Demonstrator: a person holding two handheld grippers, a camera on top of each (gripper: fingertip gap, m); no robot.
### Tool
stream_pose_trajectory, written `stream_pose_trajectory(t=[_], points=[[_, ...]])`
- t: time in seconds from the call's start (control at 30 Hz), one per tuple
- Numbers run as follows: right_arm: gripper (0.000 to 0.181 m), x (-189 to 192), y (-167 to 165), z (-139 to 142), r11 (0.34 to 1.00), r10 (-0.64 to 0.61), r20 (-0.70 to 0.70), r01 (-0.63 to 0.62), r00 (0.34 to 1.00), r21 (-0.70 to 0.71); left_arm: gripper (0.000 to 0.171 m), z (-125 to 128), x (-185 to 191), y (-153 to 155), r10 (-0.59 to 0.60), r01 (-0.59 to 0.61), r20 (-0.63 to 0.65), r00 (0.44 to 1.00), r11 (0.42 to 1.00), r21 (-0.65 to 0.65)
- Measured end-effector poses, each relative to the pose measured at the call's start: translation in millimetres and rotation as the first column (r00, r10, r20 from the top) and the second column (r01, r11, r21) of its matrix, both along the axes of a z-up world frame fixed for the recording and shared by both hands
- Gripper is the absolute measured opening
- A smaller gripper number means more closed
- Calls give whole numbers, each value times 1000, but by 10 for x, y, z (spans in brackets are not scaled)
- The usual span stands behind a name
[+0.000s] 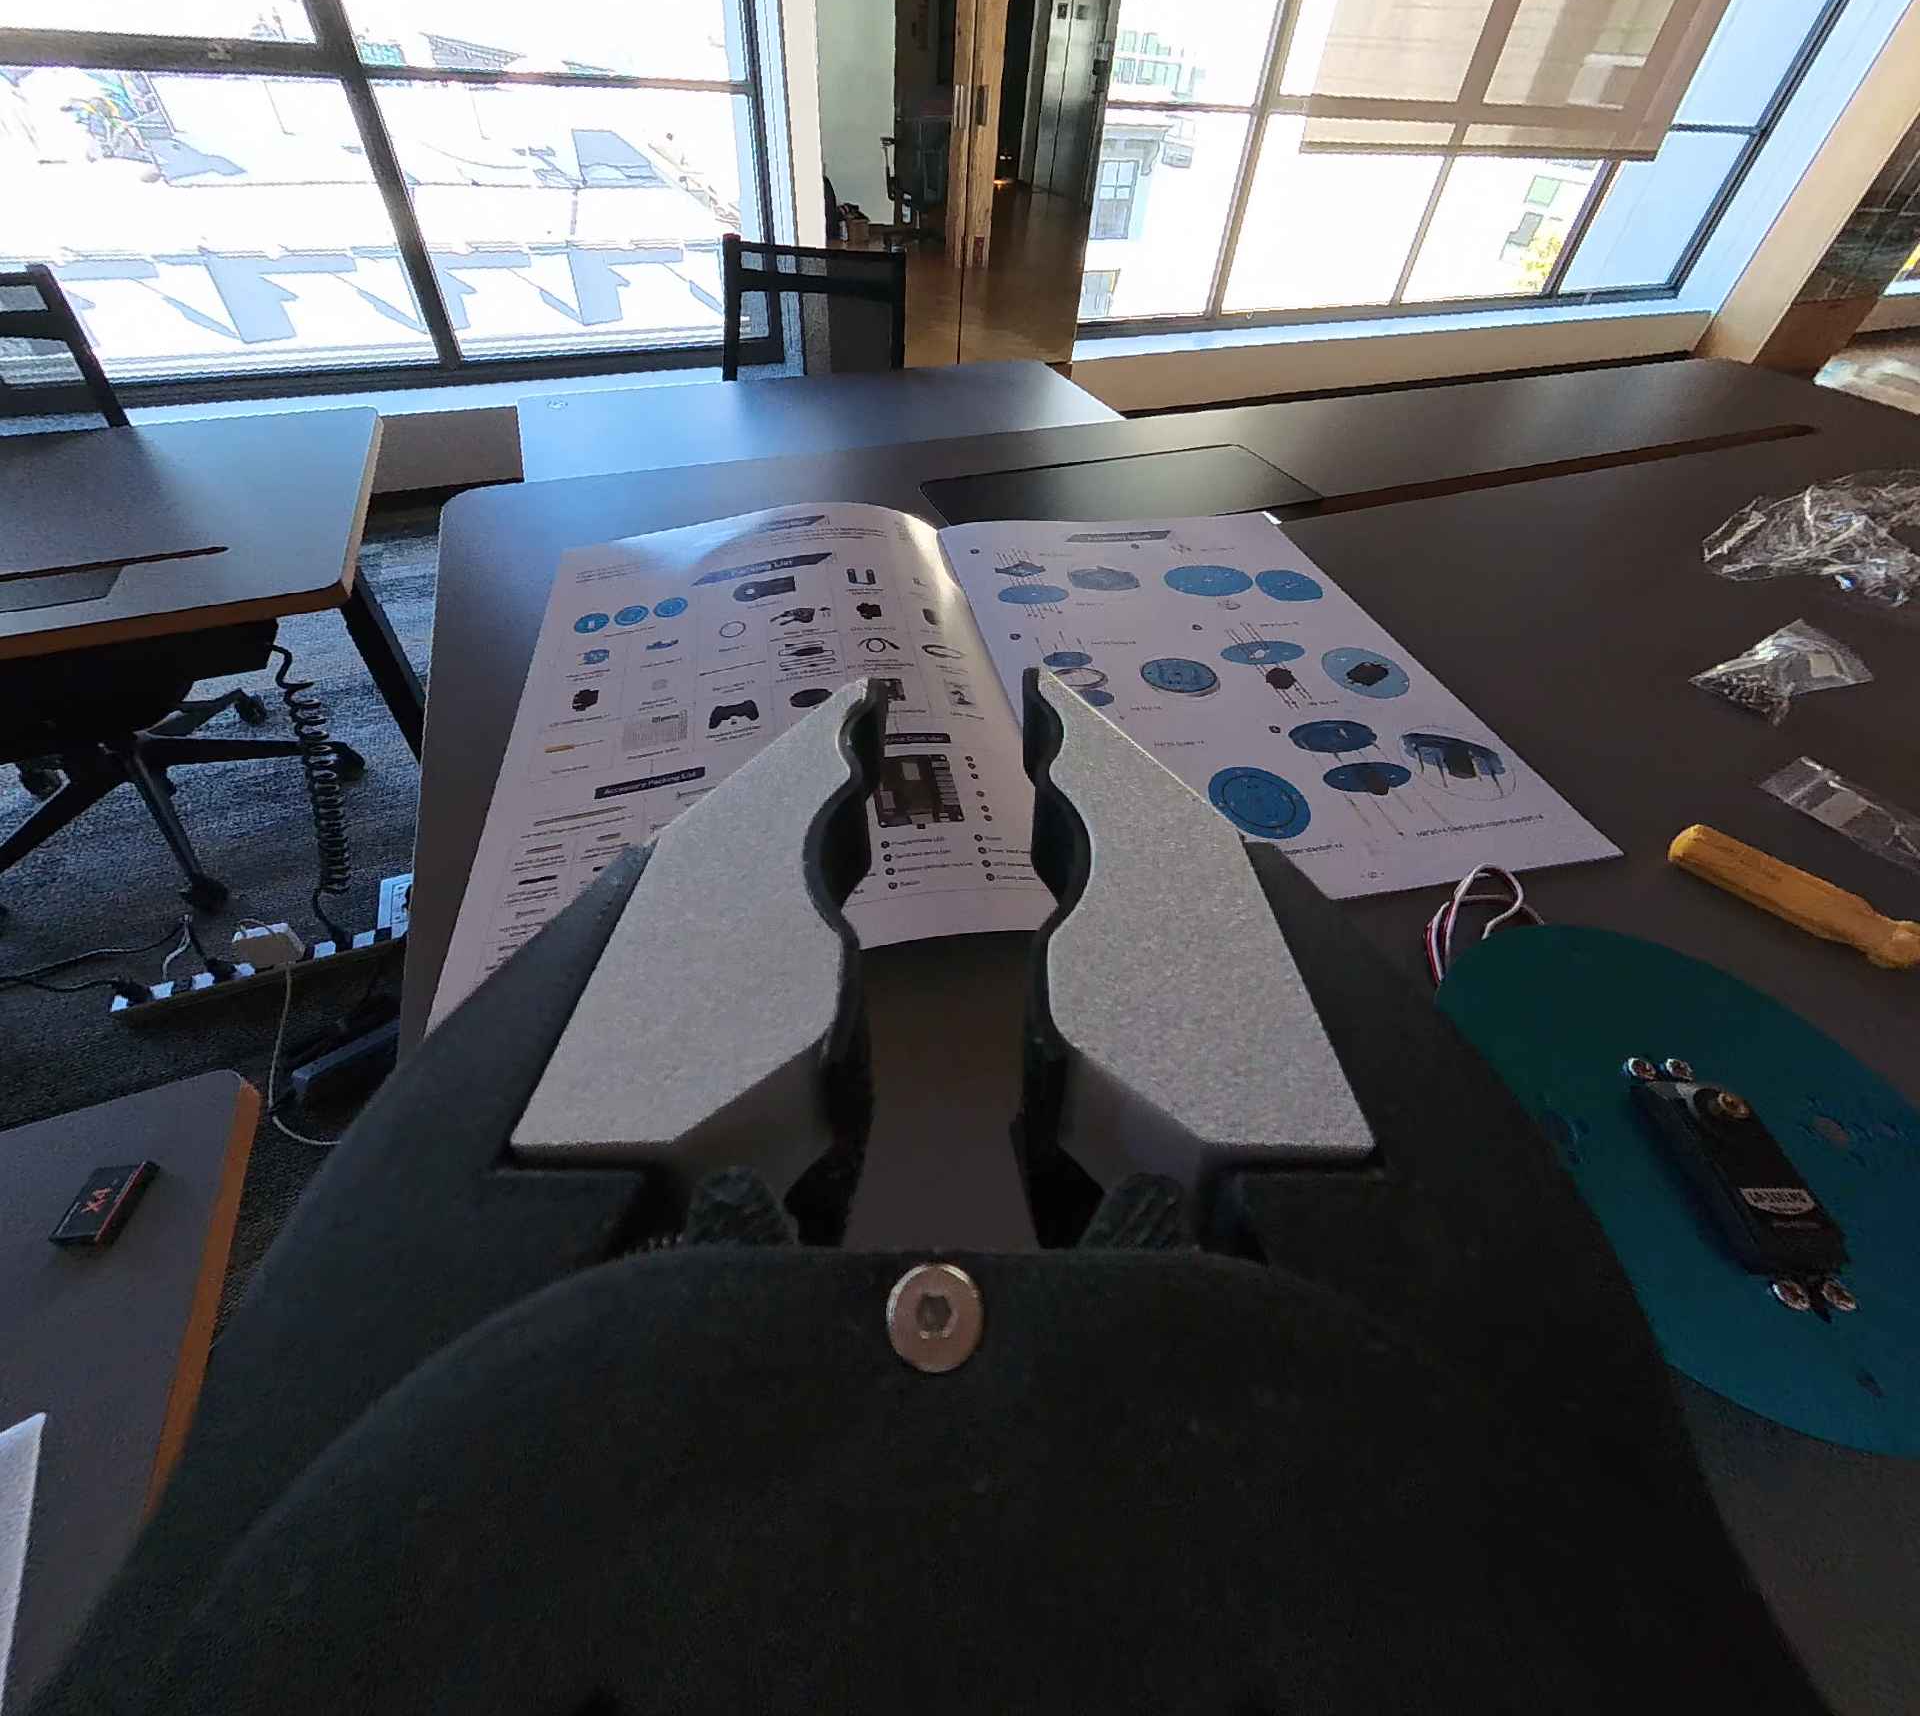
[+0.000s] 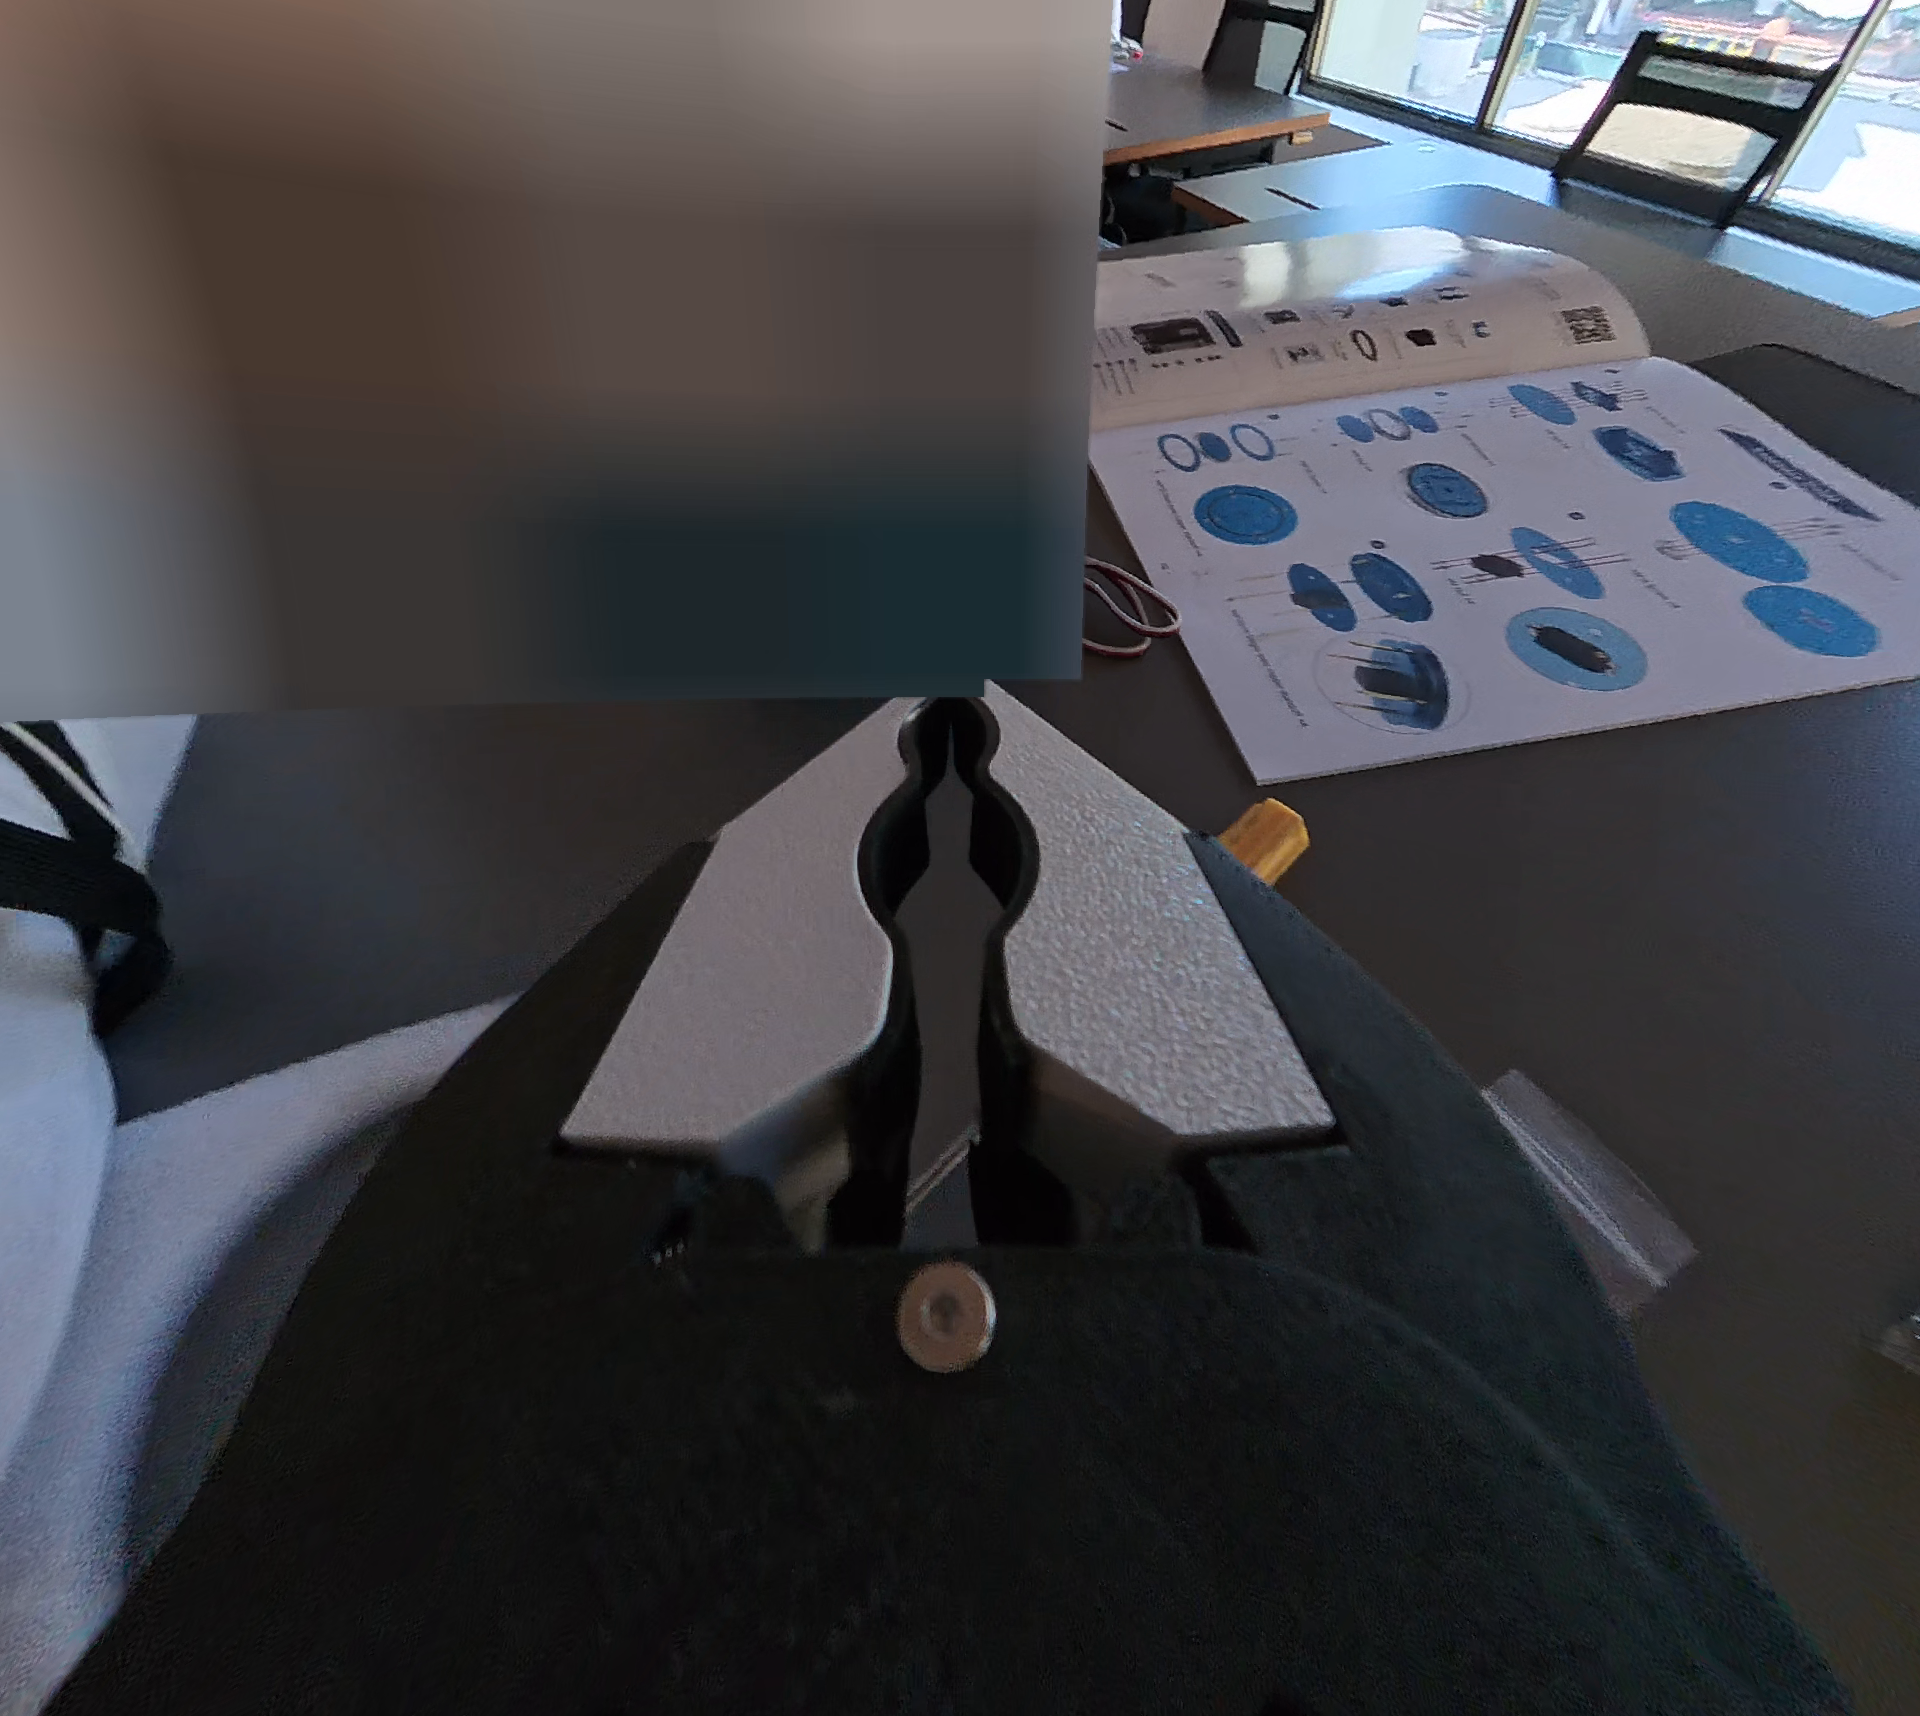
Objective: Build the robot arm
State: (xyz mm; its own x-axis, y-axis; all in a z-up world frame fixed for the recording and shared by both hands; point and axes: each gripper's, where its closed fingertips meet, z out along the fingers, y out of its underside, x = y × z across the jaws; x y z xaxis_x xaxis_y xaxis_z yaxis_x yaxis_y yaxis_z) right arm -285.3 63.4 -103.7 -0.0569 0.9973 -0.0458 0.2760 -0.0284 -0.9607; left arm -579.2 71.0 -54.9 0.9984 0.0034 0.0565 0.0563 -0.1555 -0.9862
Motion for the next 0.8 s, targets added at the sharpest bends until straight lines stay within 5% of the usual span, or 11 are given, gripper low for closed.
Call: stream_pose_trajectory(t=[0.03, 0.37, 0.6, 0.8], points=[[0, -2, 10, -30, 1000, -8, 17, 7, 1000, 31, 26, -3, 1, 1, 0, 0, -1, 1000, 1000, -2], [0, 4, 104, -234, 988, -115, 156, 98, 981, 117, 26, -59, 34, 23, -12, 12, -7, 1000, 1000, -27], [0, 14, 176, -267, 932, -191, 177, 121, 965, 341, 26, -89, 81, 38, -24, 23, -28, 999, 999, -45], [0, 13, 184, -285, 937, -196, 183, 128, 964, 326, 26, -103, 70, 40, -20, 19, -32, 999, 998, -53]])
